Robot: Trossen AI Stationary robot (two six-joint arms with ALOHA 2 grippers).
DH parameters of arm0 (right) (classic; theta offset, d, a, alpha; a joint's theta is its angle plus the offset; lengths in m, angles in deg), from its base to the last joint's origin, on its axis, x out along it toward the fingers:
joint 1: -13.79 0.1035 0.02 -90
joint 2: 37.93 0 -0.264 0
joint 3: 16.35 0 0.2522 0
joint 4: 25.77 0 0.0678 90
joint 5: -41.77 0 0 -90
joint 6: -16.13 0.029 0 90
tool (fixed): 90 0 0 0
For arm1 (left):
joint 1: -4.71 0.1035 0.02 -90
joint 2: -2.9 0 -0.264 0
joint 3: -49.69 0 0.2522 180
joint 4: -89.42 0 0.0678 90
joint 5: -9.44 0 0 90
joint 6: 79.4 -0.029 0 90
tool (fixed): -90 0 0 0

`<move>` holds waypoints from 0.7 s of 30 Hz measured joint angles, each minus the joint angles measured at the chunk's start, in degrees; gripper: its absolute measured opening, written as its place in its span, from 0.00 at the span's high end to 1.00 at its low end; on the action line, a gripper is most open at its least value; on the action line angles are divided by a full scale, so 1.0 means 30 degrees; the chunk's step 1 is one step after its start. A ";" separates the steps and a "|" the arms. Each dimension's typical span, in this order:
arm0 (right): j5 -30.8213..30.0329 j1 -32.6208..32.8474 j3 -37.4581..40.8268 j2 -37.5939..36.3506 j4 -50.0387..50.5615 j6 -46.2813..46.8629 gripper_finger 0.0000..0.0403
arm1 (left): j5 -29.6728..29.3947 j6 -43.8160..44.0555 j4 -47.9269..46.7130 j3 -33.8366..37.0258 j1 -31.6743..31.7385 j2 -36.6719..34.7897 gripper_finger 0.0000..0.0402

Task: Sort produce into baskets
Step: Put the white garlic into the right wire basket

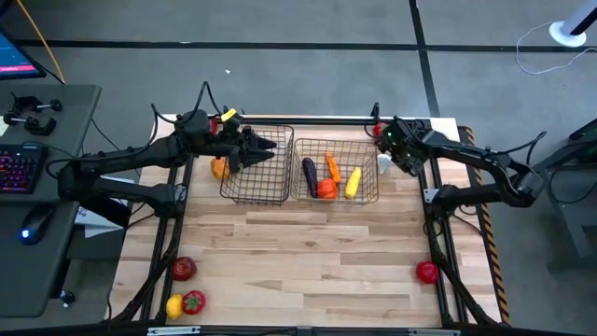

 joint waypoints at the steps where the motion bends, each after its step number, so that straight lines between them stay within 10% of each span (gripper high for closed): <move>1: -0.0003 -0.0002 0.0000 0.0013 -0.0042 0.0280 0.28 | 0.0000 -0.0058 0.0000 0.0000 0.0002 0.0000 0.31; 21: 0.1045 0.0013 -0.0005 0.0907 0.0462 0.3421 0.28 | 0.1202 -0.0167 -0.2074 0.0000 -0.0003 0.0000 0.31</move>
